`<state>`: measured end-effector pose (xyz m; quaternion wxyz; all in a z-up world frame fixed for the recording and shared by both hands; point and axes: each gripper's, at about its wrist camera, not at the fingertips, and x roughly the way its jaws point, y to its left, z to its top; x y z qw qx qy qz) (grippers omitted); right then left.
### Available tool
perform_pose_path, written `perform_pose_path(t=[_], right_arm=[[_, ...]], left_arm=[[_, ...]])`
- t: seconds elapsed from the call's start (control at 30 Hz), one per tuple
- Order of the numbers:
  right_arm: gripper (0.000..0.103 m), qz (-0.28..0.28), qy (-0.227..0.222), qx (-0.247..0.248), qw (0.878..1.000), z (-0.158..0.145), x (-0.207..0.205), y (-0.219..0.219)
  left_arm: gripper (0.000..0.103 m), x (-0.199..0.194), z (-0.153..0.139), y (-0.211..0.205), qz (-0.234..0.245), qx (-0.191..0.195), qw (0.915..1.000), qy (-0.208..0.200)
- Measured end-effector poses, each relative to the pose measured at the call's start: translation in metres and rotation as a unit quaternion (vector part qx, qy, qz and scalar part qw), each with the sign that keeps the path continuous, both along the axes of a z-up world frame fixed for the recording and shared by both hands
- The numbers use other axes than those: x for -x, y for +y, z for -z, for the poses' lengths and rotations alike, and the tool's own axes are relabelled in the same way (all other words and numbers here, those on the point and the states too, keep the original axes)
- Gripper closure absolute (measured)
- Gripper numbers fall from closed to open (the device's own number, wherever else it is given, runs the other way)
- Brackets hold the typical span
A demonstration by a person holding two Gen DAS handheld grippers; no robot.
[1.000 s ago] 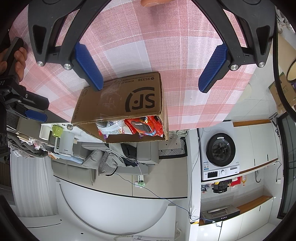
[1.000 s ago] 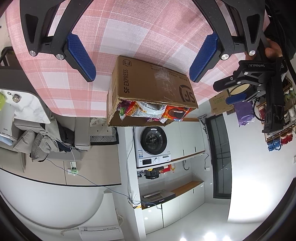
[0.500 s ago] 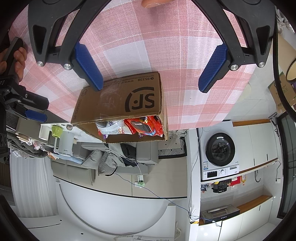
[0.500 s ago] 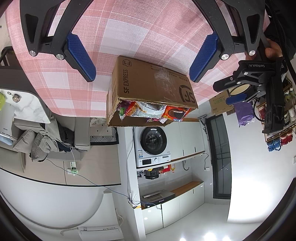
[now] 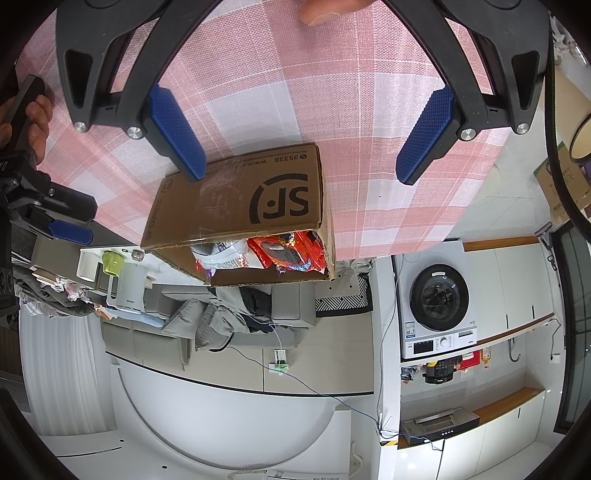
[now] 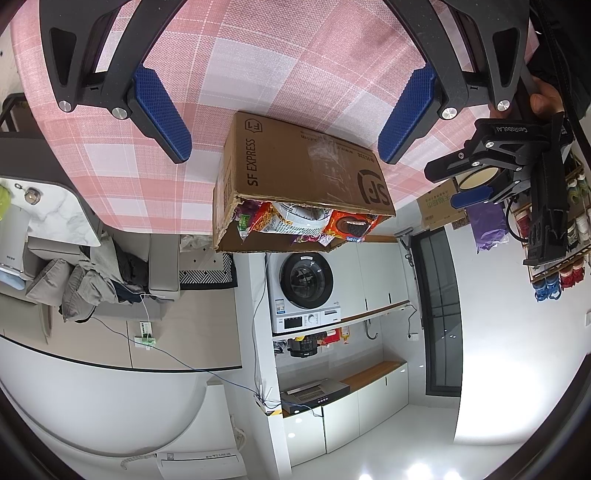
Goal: Organize snacks
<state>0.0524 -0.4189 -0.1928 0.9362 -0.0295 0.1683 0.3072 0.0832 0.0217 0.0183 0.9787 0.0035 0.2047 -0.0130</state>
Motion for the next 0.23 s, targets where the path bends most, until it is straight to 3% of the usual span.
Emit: perform_pose_path(t=[0.23], right_arm=[[0.0,0.001,0.001,-0.002,1.0,-0.0001,-0.0004,-0.0002]], left_arm=[[0.0,0.0001,0.0,-0.0001,-0.001,0.0,1.0,-0.001]])
